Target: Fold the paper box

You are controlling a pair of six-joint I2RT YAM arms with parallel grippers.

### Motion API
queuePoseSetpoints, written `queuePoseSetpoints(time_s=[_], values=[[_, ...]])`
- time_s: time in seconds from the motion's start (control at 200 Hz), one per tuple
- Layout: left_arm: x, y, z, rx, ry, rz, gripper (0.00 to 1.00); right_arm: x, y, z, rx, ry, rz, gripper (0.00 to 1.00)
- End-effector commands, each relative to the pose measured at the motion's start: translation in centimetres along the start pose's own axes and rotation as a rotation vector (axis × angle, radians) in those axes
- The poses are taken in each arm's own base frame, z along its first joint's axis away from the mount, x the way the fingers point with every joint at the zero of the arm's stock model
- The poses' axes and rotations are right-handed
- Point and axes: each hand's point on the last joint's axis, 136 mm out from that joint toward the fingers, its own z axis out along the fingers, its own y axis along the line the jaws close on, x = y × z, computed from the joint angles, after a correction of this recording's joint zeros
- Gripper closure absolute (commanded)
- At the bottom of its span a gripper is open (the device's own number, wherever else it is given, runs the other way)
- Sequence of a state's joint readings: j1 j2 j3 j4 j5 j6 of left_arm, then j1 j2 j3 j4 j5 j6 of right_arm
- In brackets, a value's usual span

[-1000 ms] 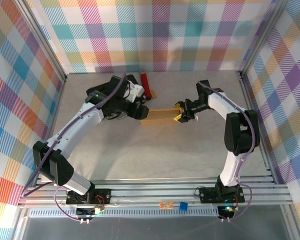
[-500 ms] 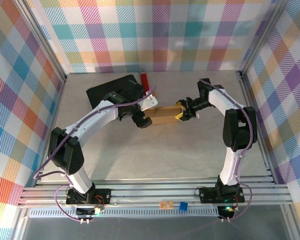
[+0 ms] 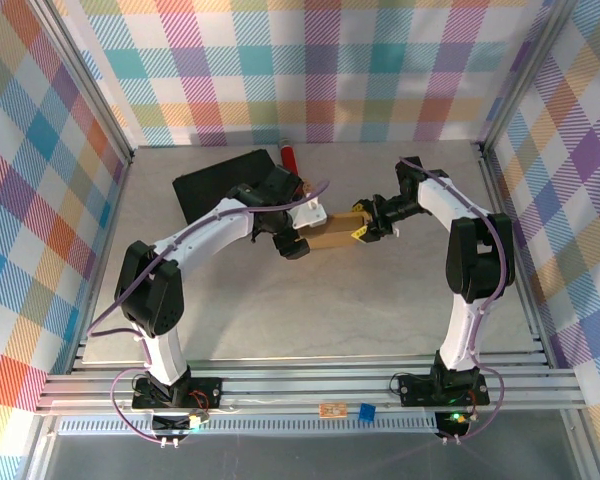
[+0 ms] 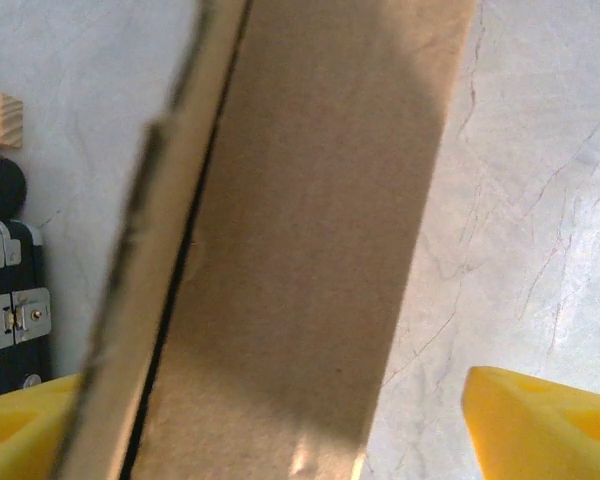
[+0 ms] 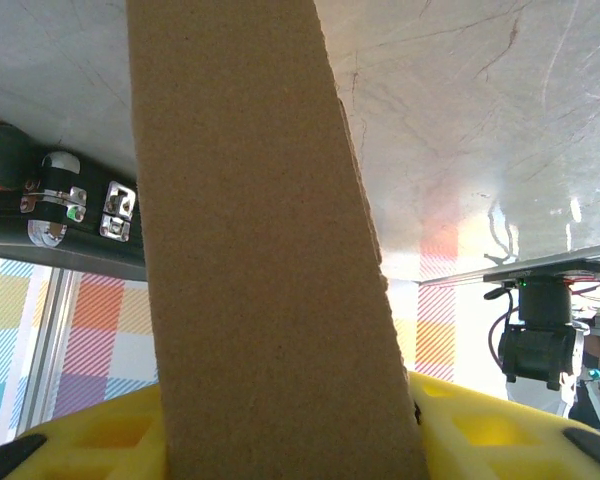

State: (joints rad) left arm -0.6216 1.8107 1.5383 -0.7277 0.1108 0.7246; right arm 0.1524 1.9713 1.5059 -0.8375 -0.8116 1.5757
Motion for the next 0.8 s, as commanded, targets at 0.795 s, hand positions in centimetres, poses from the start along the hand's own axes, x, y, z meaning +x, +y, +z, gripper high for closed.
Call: queuePoseSetpoints(time_s=[0.795], values=[[0.6,-1.5,-0.6,0.041,0.014,0.006,0.41,-0.1,3.2,-7.2,-0.169,-0.200,-0.343,0.17]])
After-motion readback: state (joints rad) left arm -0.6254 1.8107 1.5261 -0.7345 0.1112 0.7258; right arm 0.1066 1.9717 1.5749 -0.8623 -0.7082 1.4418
